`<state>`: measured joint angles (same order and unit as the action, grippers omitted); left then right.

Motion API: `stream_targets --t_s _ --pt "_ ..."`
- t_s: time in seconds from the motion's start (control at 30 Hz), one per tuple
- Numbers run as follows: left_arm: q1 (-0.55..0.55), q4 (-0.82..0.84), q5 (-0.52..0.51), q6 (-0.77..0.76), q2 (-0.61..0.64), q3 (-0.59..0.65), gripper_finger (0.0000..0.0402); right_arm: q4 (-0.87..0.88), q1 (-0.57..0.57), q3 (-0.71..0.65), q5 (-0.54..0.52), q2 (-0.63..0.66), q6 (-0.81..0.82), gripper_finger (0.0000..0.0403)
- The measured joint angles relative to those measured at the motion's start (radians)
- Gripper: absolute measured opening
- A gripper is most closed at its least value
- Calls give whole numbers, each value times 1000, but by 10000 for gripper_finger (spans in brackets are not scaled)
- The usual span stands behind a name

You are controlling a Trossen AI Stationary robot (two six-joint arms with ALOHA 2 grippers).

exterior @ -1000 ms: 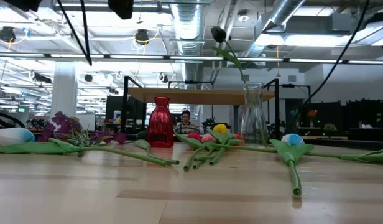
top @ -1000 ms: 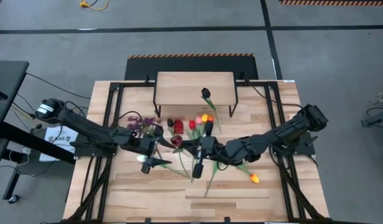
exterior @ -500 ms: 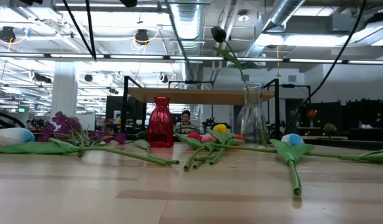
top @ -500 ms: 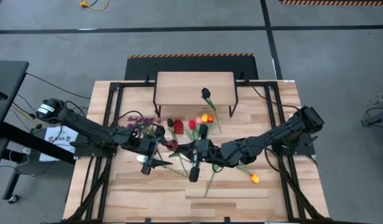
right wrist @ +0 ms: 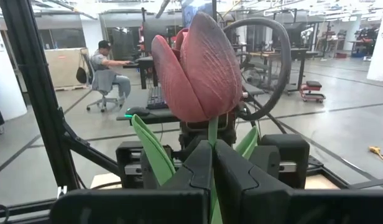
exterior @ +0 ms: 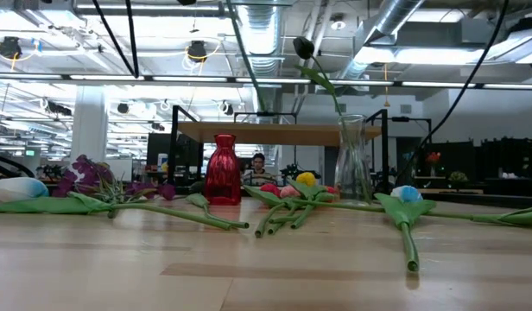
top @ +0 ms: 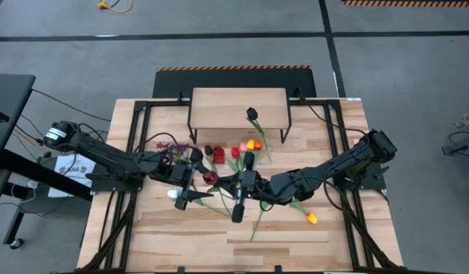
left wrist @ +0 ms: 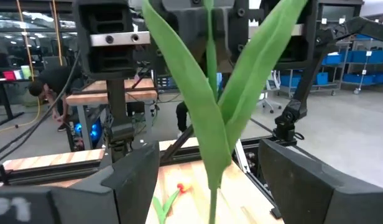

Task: Pick and place flowers into a vace then onto a shelf
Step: Put the dark red flower into the transparent vase

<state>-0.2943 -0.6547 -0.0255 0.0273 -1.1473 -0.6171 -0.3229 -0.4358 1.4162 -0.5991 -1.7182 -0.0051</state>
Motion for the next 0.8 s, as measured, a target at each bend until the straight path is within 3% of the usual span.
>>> stream_targets --t_s 0.23,0.57,0.8 --pt "0 20 3 16 -3 -13 264 0 0 0 0 0 -3 0" --pt "10 -98 2 28 -130 -13 264 2 7 -1 0 0 -3 0" --pt "9 -108 -6 42 -114 -13 264 9 5 -1 0 0 -3 0"
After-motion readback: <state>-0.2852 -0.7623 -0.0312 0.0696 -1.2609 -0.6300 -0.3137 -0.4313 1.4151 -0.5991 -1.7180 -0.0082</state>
